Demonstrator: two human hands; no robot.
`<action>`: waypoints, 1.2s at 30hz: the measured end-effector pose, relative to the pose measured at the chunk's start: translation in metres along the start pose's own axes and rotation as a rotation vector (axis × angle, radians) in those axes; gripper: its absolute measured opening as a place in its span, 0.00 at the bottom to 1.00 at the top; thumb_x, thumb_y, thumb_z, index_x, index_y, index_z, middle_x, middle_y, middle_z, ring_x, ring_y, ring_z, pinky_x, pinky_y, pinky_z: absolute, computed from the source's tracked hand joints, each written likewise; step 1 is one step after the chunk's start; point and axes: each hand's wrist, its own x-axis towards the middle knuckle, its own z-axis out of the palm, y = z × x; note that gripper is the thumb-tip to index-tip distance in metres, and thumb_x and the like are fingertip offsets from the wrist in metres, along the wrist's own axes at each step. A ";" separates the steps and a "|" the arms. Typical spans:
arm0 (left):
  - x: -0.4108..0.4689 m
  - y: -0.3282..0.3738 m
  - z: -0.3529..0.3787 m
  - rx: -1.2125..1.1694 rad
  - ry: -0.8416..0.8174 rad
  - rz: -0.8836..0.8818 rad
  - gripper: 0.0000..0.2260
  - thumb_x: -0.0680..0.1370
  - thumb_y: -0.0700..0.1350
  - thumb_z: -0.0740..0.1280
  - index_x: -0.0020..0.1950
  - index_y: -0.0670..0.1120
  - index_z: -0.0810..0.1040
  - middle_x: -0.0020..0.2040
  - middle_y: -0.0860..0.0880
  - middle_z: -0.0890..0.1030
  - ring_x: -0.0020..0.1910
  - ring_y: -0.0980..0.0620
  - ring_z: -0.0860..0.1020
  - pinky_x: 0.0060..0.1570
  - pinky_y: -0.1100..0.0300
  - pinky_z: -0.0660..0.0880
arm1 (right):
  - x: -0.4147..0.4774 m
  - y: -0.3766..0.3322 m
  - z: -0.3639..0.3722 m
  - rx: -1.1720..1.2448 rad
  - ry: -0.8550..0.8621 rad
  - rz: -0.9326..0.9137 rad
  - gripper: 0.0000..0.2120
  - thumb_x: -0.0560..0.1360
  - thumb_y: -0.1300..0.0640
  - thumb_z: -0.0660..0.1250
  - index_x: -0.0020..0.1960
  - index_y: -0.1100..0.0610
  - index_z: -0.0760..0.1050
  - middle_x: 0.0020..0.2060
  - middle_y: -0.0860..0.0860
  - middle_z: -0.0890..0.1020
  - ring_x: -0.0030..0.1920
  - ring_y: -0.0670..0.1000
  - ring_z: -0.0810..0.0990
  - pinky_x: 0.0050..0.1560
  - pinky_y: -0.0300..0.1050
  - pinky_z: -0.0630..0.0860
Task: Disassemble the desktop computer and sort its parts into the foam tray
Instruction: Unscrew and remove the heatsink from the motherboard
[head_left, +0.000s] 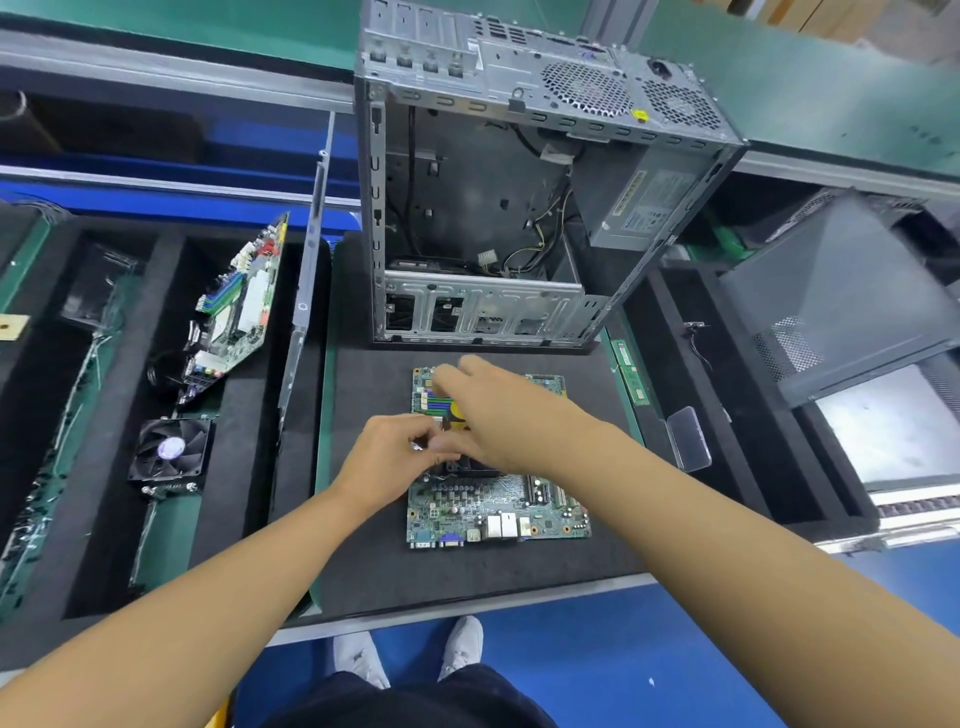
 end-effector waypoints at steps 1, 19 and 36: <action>0.000 0.000 0.001 0.017 -0.004 0.006 0.07 0.70 0.48 0.77 0.35 0.51 0.81 0.33 0.57 0.79 0.34 0.58 0.76 0.36 0.69 0.70 | -0.001 0.000 0.000 -0.020 -0.001 0.092 0.21 0.77 0.38 0.63 0.53 0.56 0.66 0.46 0.53 0.70 0.43 0.57 0.71 0.41 0.49 0.66; -0.001 -0.001 0.005 -0.042 0.045 -0.090 0.07 0.69 0.44 0.80 0.37 0.48 0.82 0.36 0.53 0.81 0.37 0.55 0.79 0.39 0.64 0.74 | 0.009 0.001 0.008 -0.063 0.008 0.124 0.12 0.80 0.49 0.64 0.52 0.57 0.66 0.44 0.55 0.74 0.48 0.61 0.79 0.39 0.51 0.73; -0.001 -0.004 -0.003 0.045 -0.114 -0.033 0.01 0.73 0.43 0.76 0.43 0.49 0.86 0.39 0.58 0.85 0.39 0.60 0.81 0.43 0.68 0.75 | 0.007 -0.005 -0.004 -0.071 -0.125 0.022 0.10 0.80 0.54 0.64 0.51 0.57 0.64 0.47 0.55 0.73 0.48 0.59 0.77 0.41 0.49 0.68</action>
